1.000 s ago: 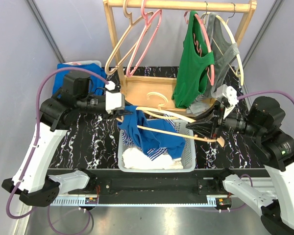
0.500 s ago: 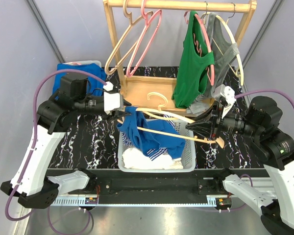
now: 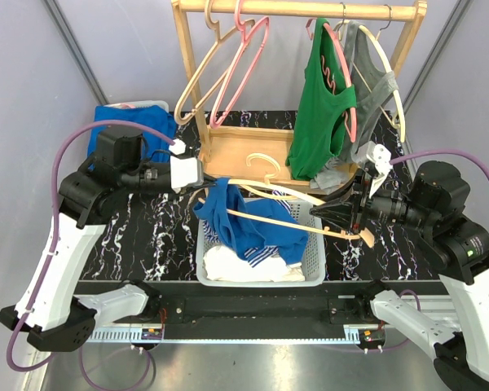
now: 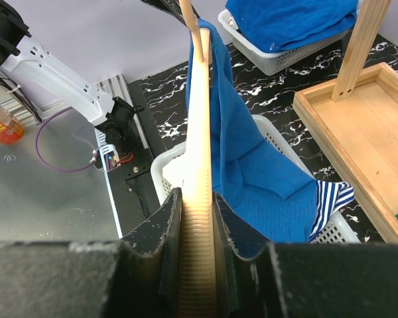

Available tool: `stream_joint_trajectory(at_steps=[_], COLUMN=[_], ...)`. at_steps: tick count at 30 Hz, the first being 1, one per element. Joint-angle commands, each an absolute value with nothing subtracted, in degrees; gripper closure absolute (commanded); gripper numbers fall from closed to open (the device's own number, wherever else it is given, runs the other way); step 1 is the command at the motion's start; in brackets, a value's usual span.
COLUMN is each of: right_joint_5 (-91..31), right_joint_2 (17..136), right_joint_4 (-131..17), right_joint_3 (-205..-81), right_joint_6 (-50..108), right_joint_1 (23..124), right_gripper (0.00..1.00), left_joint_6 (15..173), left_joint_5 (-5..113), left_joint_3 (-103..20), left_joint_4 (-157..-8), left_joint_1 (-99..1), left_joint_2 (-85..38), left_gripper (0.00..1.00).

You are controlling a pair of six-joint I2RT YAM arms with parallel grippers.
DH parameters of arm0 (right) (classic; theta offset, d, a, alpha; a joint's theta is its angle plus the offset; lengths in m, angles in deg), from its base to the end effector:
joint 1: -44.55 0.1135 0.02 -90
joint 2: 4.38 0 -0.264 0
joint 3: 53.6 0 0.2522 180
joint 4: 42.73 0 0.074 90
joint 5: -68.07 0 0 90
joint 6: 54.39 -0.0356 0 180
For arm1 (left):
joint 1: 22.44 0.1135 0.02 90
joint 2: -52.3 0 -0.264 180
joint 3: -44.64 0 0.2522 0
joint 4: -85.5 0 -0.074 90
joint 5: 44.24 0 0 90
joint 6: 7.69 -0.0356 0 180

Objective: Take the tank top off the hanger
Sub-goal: Remove the tank top from the hanger, then place the tank top in the bin.

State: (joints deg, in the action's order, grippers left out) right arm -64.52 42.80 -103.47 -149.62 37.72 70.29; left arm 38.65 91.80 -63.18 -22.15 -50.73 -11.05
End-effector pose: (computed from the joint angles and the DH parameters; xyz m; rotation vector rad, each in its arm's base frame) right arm 0.0838 0.0671 0.4764 -0.9512 1.5539 0.9513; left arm 0.1365 -0.1026 0.4800 1.5048 1.2481 -0.6450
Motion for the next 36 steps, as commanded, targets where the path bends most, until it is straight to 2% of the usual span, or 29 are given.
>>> stream_joint_trajectory(at_steps=[1, 5, 10, 13, 18, 23, 26, 31, 36], right_joint_5=[-63.9, -61.8, -58.9, -56.4, -45.1, -30.5, -25.4, -23.2, -24.0], right_joint_2=[42.2, 41.1, 38.1, 36.4, 33.4, 31.9, 32.4, 34.1, 36.5], right_joint_4=[-103.0, -105.5, -109.9, -113.1, -114.8, -106.8, -103.4, -99.6, -95.6], right_joint_3=[-151.2, -152.8, -155.6, -158.1, -161.9, -156.9, -153.9, -151.8, -150.8], right_joint_6=[38.5, 39.2, 39.8, 40.3, 40.3, 36.8, 34.2, 32.1, 29.8], right_joint_1=[70.1, 70.0, 70.0, 70.0, 70.0, 70.1, 70.0, 70.1, 70.0], right_gripper=[1.0, 1.0, 1.0, 1.0, 1.0, 1.0, 1.0, 1.0, 1.0], left_joint_6=[37.9, 37.4, 39.9, 39.7, 46.2, 55.7, 59.0, 61.0, 54.5], left_joint_5=[89.7, 84.5, 69.6, 67.3, 73.6, 82.5, 83.9, 84.9, 77.8], left_joint_3=[-62.5, -61.5, -51.9, -48.1, -52.1, -70.7, -75.9, -71.4, -56.5], left_joint_4=[-24.4, -24.9, -34.5, -37.1, -37.1, -36.2, -35.4, -34.8, -34.6], left_joint_1=[-50.7, -50.7, -50.5, -50.6, -52.4, -57.0, -62.7, -68.3, -68.3], left_joint_2=[-10.1, -9.4, -7.0, -6.7, -9.0, -16.6, -19.2, -19.1, -16.3], left_gripper=[1.0, 1.0, 1.0, 1.0, 1.0, 1.0, 1.0, 1.0, 1.0])
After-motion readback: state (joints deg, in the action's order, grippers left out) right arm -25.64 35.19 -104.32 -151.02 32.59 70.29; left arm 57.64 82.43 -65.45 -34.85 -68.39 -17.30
